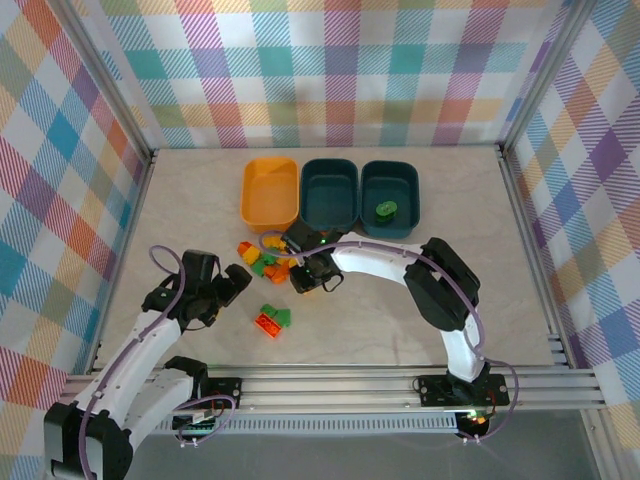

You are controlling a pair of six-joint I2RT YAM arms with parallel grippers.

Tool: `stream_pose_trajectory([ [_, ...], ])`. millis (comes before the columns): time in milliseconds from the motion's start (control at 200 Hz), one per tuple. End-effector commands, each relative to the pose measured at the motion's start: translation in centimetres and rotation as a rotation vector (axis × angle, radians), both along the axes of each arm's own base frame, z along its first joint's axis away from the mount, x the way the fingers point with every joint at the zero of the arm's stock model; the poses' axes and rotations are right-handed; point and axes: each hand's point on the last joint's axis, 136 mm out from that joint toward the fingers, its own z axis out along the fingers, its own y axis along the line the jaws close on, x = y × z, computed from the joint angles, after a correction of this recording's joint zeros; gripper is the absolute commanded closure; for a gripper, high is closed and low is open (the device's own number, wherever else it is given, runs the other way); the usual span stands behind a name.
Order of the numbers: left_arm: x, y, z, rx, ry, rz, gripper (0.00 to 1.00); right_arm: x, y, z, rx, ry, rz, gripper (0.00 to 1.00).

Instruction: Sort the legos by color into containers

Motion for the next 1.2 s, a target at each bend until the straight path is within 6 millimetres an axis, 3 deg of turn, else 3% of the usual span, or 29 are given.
stream_pose_trajectory([
  [0, -0.3, 0.2, -0.3, 0.005, 0.026, -0.010, 0.00, -0.1, -1.5, 2.6, -0.002, -0.051, 0.002, 0.67],
  [165, -1.1, -1.2, -1.3, -0.115, 0.071, 0.034, 0.00, 1.4, -2.9, 6.2, 0.053, -0.119, -0.055, 0.68],
  [270, -1.5, -3.2, -1.6, -0.260, 0.086, 0.060, 0.03, 4.9, -4.4, 9.3, 0.111, -0.180, -0.131, 0.69],
  [350, -2.1, -4.2, -1.4, -0.278, 0.110, 0.066, 0.04, 8.4, -6.0, 10.9, 0.138, -0.219, -0.207, 0.69],
  [535, -3.5, -5.2, -0.7, -0.283, 0.103, 0.068, 0.05, 15.8, -9.1, 10.9, 0.180, -0.224, -0.364, 0.68],
  [765, -4.7, -6.1, -2.3, -0.282, 0.127, 0.020, 0.09, 21.7, -8.6, 9.7, 0.206, -0.203, -0.404, 0.66],
  [845, -5.0, -6.7, -3.1, -0.262, 0.170, -0.017, 0.09, 22.9, -8.1, 9.2, 0.200, -0.191, -0.400, 0.61],
  [930, -5.0, -7.2, -3.5, -0.244, 0.194, -0.044, 0.09, 23.6, -7.9, 9.1, 0.189, -0.187, -0.393, 0.42],
  [1080, -4.7, -6.8, -3.5, -0.205, 0.183, -0.049, 0.10, 23.7, -8.1, 11.7, 0.203, -0.236, -0.389, 0.33],
  [1200, -4.4, -6.5, -3.8, -0.192, 0.167, -0.041, 0.14, 22.3, -9.1, 14.0, 0.226, -0.281, -0.391, 0.29],
])
